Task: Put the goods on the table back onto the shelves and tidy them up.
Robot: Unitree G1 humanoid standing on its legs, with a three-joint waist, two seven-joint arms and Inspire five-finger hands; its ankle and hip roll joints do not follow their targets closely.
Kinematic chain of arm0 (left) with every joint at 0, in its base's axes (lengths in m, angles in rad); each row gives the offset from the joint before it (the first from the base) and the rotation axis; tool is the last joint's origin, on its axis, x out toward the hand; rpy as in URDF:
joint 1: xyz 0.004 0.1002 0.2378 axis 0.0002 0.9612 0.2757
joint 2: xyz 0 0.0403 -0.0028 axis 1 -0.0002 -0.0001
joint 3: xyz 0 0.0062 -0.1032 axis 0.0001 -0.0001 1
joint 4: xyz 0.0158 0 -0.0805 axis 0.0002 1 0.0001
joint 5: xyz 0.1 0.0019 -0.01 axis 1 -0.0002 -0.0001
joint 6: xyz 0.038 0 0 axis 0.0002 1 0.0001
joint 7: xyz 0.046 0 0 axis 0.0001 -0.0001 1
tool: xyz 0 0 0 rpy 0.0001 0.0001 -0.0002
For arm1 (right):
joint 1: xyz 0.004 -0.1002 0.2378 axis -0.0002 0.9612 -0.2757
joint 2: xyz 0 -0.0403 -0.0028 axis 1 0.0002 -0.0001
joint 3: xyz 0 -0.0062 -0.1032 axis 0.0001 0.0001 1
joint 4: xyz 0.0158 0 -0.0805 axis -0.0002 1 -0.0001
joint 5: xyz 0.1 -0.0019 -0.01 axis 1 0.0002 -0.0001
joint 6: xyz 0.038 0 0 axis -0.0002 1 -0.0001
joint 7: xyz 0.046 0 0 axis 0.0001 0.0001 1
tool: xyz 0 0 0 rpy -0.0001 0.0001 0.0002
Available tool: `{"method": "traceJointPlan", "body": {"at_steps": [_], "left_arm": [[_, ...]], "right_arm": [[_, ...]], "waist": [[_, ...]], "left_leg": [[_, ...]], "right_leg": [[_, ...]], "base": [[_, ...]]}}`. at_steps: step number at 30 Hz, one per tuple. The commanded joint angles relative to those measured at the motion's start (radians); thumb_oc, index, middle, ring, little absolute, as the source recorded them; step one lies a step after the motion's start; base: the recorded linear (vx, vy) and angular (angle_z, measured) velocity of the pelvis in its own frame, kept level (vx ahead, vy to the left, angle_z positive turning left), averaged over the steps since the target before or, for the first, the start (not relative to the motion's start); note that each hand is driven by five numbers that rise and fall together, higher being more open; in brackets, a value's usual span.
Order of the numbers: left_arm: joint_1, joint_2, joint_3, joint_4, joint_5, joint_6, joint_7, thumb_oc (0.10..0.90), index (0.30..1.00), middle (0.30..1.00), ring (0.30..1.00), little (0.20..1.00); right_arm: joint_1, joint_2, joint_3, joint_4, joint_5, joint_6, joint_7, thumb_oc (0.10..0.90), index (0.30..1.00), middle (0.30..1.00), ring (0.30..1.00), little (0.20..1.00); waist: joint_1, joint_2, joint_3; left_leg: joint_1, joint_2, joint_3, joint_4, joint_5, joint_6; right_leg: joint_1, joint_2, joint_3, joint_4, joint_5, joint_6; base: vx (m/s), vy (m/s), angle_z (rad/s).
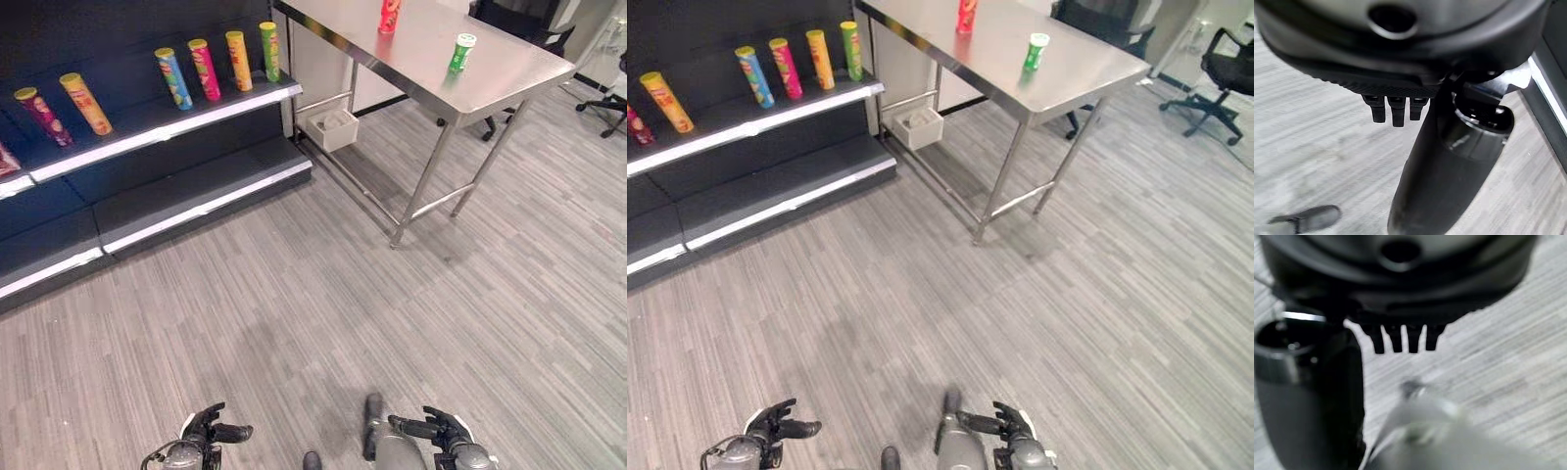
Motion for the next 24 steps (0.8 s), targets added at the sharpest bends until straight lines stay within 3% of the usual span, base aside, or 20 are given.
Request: {"method": "traceJointPlan", "body": {"at_steps": [1, 4, 6, 7, 8, 11, 12, 13, 14, 15, 16, 17, 20, 21, 22, 24], "left_arm": [[-0.054, 0.001, -0.027, -0.071, 0.042, -0.053, 0.011, 0.8, 0.9, 0.9, 0.9, 0.9], [-0.043, -0.007, -0.025, -0.091, 0.034, -0.055, 0.018, 0.8, 0.9, 0.9, 0.9, 0.9], [-0.028, -0.023, -0.027, -0.119, 0.002, -0.057, 0.019, 0.8, 0.9, 0.9, 0.9, 0.9], [-0.023, -0.035, -0.025, -0.121, -0.018, -0.059, 0.022, 0.8, 0.9, 0.9, 0.9, 0.9], [-0.023, -0.035, -0.025, -0.121, -0.018, -0.059, 0.022, 0.8, 0.9, 0.9, 0.9, 0.9], [-0.013, -0.042, -0.028, -0.114, -0.027, -0.054, 0.015, 0.8, 0.9, 0.9, 0.9, 0.9], [-0.013, -0.042, -0.028, -0.114, -0.027, -0.054, 0.015, 0.8, 0.9, 0.9, 0.9, 0.9], [-0.01, -0.045, -0.025, -0.114, -0.043, -0.05, 0.013, 0.8, 0.9, 0.9, 0.9, 0.9], [-0.007, -0.048, -0.026, -0.118, -0.052, -0.05, 0.014, 0.8, 0.9, 0.9, 0.9, 0.9], [-0.008, -0.048, -0.026, -0.118, -0.052, -0.05, 0.014, 0.8, 0.9, 0.9, 0.9, 0.9], [-0.008, -0.052, -0.026, -0.109, -0.051, -0.047, 0.02, 0.8, 0.9, 0.9, 0.9, 0.9], [-0.008, -0.061, -0.027, -0.091, -0.058, -0.046, 0.017, 0.8, 0.9, 0.9, 0.9, 0.9], [0.005, -0.069, -0.025, -0.06, -0.05, -0.044, 0.01, 0.8, 0.9, 0.9, 0.9, 0.9], [0.005, -0.069, -0.025, -0.06, -0.05, -0.044, 0.01, 0.8, 0.9, 0.9, 0.9, 0.9], [0.016, -0.074, -0.024, -0.042, -0.042, -0.041, 0.008, 0.8, 0.9, 0.9, 0.9, 0.9], [0.028, -0.076, -0.013, -0.025, -0.048, -0.04, 0.006, 0.8, 0.9, 0.9, 0.9, 0.9]], "right_arm": [[0.001, -0.072, 0.009, 0.019, -0.009, -0.011, -0.026, 0.8, 0.9, 0.9, 0.9, 0.9], [0.014, -0.079, 0.014, 0.016, -0.011, -0.015, -0.025, 0.8, 0.9, 0.9, 0.9, 0.9], [0.017, -0.092, 0.014, 0.009, -0.009, -0.018, -0.025, 0.8, 0.9, 0.9, 0.9, 0.9], [0.014, -0.102, 0.02, 0.001, -0.011, -0.025, -0.029, 0.8, 0.9, 0.9, 0.9, 0.9], [0.014, -0.103, 0.02, 0.001, -0.011, -0.025, -0.029, 0.8, 0.9, 0.9, 0.9, 0.9], [0.005, -0.11, 0.031, -0.006, -0.01, -0.03, -0.028, 0.8, 0.9, 0.9, 0.9, 0.9], [0.005, -0.11, 0.031, -0.006, -0.01, -0.03, -0.028, 0.8, 0.9, 0.9, 0.9, 0.9], [0.003, -0.116, 0.036, -0.025, -0.007, -0.03, -0.029, 0.8, 0.9, 0.9, 0.9, 0.9], [-0.001, -0.119, 0.038, -0.028, -0.004, -0.03, -0.033, 0.8, 0.9, 0.9, 0.9, 0.9], [-0.001, -0.119, 0.038, -0.028, -0.004, -0.03, -0.033, 0.8, 0.9, 0.9, 0.9, 0.9], [-0.004, -0.12, 0.039, -0.029, 0.0, -0.028, -0.039, 0.8, 0.9, 0.9, 0.9, 0.9], [-0.014, -0.122, 0.044, -0.018, 0.003, -0.025, -0.044, 0.8, 0.9, 0.9, 0.9, 0.9], [-0.014, -0.123, 0.048, -0.029, -0.001, -0.026, -0.042, 0.8, 0.9, 0.9, 0.9, 0.9], [-0.014, -0.123, 0.048, -0.029, -0.001, -0.026, -0.042, 0.8, 0.9, 0.9, 0.9, 0.9], [-0.013, -0.126, 0.053, -0.033, -0.006, -0.028, -0.042, 0.8, 0.9, 0.9, 0.9, 0.9], [-0.011, -0.124, 0.061, -0.034, -0.011, -0.031, -0.044, 0.8, 0.9, 0.9, 0.9, 0.9]], "waist": [[-0.034, 0.013, 0.012], [-0.034, 0.01, -0.007], [-0.042, 0.028, -0.028], [-0.042, 0.038, -0.039], [-0.042, 0.039, -0.039], [-0.033, 0.045, -0.039], [-0.035, 0.041, -0.042], [-0.024, 0.022, -0.022], [-0.021, 0.012, -0.01], [-0.022, 0.014, -0.01], [-0.019, 0.003, 0.0], [-0.004, -0.005, 0.01], [0.022, -0.015, 0.013], [0.021, -0.015, 0.013], [0.042, -0.01, 0.016], [0.074, 0.011, 0.016]], "left_leg": [[0.034, 0.069, -0.062, 0.002, -0.051, -0.08], [0.062, 0.084, -0.068, 0.002, -0.079, -0.083], [0.091, 0.136, -0.078, 0.009, -0.084, -0.101], [0.074, 0.159, -0.084, 0.078, -0.056, -0.118], [0.073, 0.16, -0.084, 0.08, -0.057, -0.119], [0.007, 0.188, -0.072, 0.288, 0.03, -0.167], [0.002, 0.184, -0.074, 0.287, 0.033, -0.166], [-0.091, 0.193, -0.061, 0.513, 0.122, -0.185], [-0.139, 0.203, -0.046, 0.613, 0.155, -0.187], [-0.143, 0.205, -0.049, 0.62, 0.152, -0.188], [-0.173, 0.22, -0.018, 0.674, 0.168, -0.181], [-0.247, 0.243, 0.033, 0.692, 0.147, -0.159], [-0.324, 0.24, 0.071, 0.542, 0.095, -0.139], [-0.324, 0.239, 0.071, 0.541, 0.096, -0.139], [-0.358, 0.225, 0.058, 0.399, 0.095, -0.136], [-0.373, 0.202, -0.022, 0.199, 0.19, -0.152]], "right_leg": [[0.088, 0.018, -0.001, -0.08, 0.098, 0.037], [0.112, 0.019, -0.017, -0.08, 0.13, 0.018], [0.134, 0.04, -0.006, -0.038, 0.117, -0.003], [0.153, 0.058, -0.004, -0.025, 0.095, -0.027], [0.153, 0.058, -0.005, -0.025, 0.094, -0.027], [0.225, 0.087, -0.006, -0.032, 0.039, -0.065], [0.221, 0.082, -0.007, -0.031, 0.04, -0.064], [0.282, 0.088, -0.003, -0.046, 0.006, -0.095], [0.306, 0.088, -0.002, -0.051, -0.009, -0.11], [0.306, 0.09, -0.004, -0.051, -0.009, -0.11], [0.329, 0.087, -0.001, -0.056, -0.022, -0.122], [0.368, 0.089, 0.007, -0.064, -0.048, -0.131], [0.411, 0.078, 0.021, -0.074, -0.067, -0.118], [0.41, 0.078, 0.021, -0.074, -0.067, -0.118], [0.439, 0.082, 0.031, -0.08, -0.084, -0.109], [0.476, 0.109, 0.051, -0.08, -0.109, -0.105]], "base": [[0.25, -0.094, 0.25], [0.35, -0.17, 0.35], [0.53, -0.32, 0.34], [0.3, -0.195, 0.41], [0.3, -0.204, 0.27], [0.21, -0.173, -0.17], [0.22, -0.273, -0.15], [0.2, -0.276, -0.18], [0.2, -0.275, 0.04], [0.12, -0.159, 0.18], [0.2, -0.17, 0.15], [0.29, -0.194, 0.02], [0.24, -0.05, -0.03], [0.24, 0.032, -0.17], [0.28, 0.044, -0.24], [0.36, 0.05, -0.2]]}}
